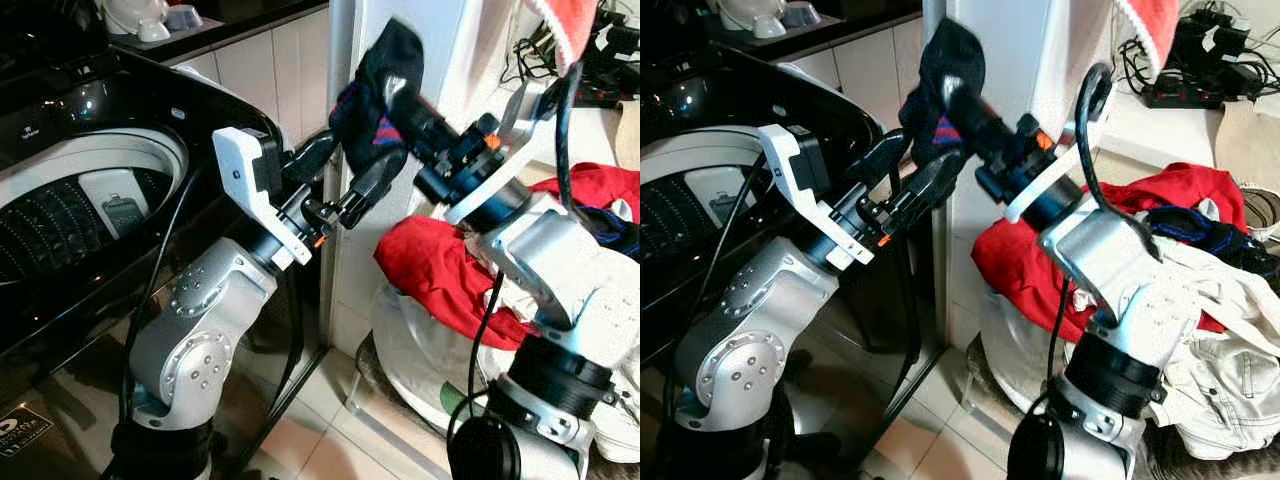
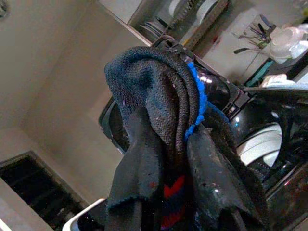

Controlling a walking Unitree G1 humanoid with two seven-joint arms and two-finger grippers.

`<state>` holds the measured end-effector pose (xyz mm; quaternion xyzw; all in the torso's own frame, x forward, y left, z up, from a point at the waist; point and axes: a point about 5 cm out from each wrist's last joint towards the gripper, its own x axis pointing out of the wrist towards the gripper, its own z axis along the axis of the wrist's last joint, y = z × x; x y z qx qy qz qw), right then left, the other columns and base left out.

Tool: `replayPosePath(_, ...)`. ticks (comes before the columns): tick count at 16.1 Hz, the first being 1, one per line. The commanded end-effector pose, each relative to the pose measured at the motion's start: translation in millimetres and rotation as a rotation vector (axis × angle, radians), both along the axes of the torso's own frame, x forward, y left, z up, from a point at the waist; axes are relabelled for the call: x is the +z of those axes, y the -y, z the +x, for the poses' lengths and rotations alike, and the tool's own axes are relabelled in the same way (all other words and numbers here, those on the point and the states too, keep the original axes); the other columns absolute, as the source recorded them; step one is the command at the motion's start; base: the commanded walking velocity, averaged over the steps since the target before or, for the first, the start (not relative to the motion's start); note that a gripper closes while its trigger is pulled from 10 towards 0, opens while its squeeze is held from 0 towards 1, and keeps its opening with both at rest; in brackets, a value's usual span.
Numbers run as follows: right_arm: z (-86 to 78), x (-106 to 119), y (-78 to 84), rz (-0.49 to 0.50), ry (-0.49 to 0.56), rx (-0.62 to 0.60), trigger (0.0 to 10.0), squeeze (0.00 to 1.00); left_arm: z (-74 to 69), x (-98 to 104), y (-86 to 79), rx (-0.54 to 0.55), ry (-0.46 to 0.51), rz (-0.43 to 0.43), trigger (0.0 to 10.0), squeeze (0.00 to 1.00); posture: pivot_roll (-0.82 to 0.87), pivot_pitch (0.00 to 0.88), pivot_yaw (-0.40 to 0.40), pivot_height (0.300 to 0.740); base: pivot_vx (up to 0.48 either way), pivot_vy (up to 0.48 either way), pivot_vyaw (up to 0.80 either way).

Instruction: Clothes washing

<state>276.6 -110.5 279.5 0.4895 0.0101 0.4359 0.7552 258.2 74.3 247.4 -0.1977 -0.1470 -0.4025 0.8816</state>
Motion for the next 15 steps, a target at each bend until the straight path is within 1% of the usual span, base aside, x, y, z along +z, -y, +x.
replayPosePath(1, -4.5, 3.3, -3.7, -0.001, 0.014, 0.026, 0.0, 0.0, -0.9, -0.1, -2.1, -0.008, -0.007, -0.01, 4.6, 0.0, -0.07, 0.0, 0.007, 0.74, 0.0, 0.0, 0.0)
replayPosePath(2, -5.5, 2.7, -4.3, -0.001, 0.01, 0.029, 0.0, 0.0, -3.0, 0.1, -2.0, -0.022, 0.003, -0.015, 1.4, 0.0, -0.07, 0.0, 0.009, 0.74, 0.0, 0.0, 0.0)
replayPosePath(3, -7.0, 0.5, -4.7, -0.008, 0.001, 0.031, 0.0, 0.0, -6.0, -1.5, -0.6, -0.05, -0.008, -0.028, 0.0, 0.0, -0.07, 0.0, 0.013, 0.74, 0.0, 0.0, 0.0)
replayPosePath(8, -10.1, -3.1, -5.1, -0.021, -0.015, 0.035, 0.0, 0.0, -8.5, -7.5, -2.4, -0.058, -0.007, -0.022, 0.0, 0.0, -0.07, 0.0, 0.018, 0.74, 0.0, 0.0, 0.0)
replayPosePath(15, -9.2, -3.9, -6.0, -0.037, -0.023, 0.033, 0.0, 0.0, -5.8, -10.0, -5.5, -0.044, -0.009, -0.018, 0.0, 0.0, -0.06, 0.0, 0.018, 0.74, 0.0, 0.0, 0.0)
